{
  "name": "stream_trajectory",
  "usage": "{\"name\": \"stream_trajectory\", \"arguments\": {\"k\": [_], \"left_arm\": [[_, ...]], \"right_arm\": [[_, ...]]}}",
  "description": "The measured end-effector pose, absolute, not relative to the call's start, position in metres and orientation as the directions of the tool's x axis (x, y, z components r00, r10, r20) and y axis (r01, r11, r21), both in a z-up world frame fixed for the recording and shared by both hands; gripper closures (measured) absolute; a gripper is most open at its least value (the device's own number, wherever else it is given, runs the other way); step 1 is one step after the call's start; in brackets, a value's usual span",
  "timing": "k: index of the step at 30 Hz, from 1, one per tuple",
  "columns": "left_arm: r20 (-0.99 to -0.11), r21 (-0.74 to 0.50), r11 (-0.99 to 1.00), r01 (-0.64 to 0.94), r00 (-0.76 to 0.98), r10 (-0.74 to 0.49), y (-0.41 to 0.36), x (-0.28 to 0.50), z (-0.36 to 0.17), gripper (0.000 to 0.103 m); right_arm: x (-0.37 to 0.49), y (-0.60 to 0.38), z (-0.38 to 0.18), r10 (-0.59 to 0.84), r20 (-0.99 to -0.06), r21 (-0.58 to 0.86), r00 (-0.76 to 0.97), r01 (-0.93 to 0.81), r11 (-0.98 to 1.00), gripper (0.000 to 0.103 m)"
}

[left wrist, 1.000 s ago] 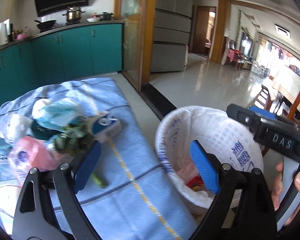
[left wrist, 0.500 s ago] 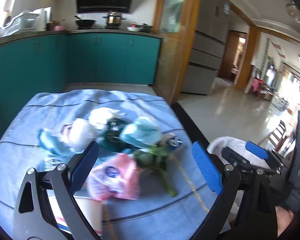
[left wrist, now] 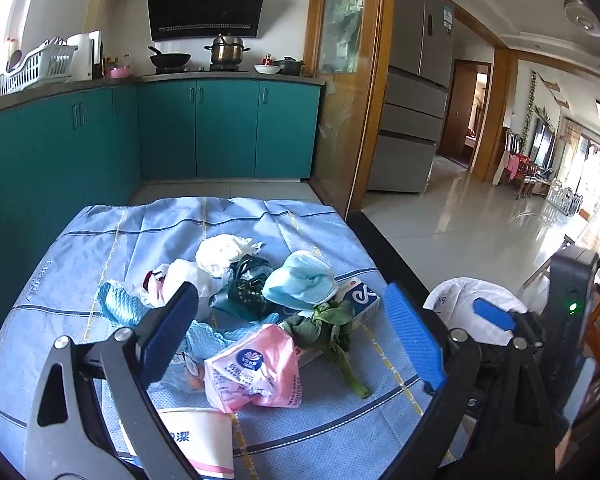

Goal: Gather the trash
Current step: 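Move the right tool to the striped paper cup while the left tool returns to the table, then grasp the striped paper cup with the right gripper while the left tool approaches the white snack bag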

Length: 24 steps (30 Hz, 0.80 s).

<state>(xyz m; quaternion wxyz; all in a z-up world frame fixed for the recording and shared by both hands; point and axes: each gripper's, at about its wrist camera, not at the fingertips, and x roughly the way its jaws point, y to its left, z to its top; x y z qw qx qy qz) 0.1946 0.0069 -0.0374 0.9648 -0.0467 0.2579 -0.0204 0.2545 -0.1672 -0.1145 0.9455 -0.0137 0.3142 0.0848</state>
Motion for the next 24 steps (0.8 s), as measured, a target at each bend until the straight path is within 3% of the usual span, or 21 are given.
{"name": "stream_trajectory", "arguments": {"k": [3,9,17,21,24], "left_arm": [[-0.478,-0.078,0.997,-0.025,0.878,-0.016,0.025,0.192,-0.031,0.009],[-0.45,0.079,0.956,-0.284,0.845,0.288,0.102,0.19,-0.023,0.009],[-0.617,0.033,0.955,-0.296,0.745,0.252,0.158,0.192,-0.053,0.009],[-0.632,0.06,0.933,-0.356,0.71,0.311,0.165,0.192,-0.059,0.009],[-0.637,-0.015,0.922,-0.386,0.715,0.289,0.176,0.191,-0.056,0.009]], "right_arm": [[0.254,-0.158,-0.116,0.191,-0.595,0.048,0.781,-0.203,0.978,0.02],[0.239,-0.119,-0.112,0.344,-0.598,0.088,0.724,-0.367,0.926,0.02],[0.197,-0.05,-0.114,0.641,-0.614,0.227,0.461,-0.675,0.702,0.018],[0.169,-0.01,-0.116,0.661,-0.626,0.19,0.415,-0.74,0.645,0.011],[0.163,0.015,-0.124,0.593,-0.663,0.121,0.458,-0.716,0.688,0.011]]}}
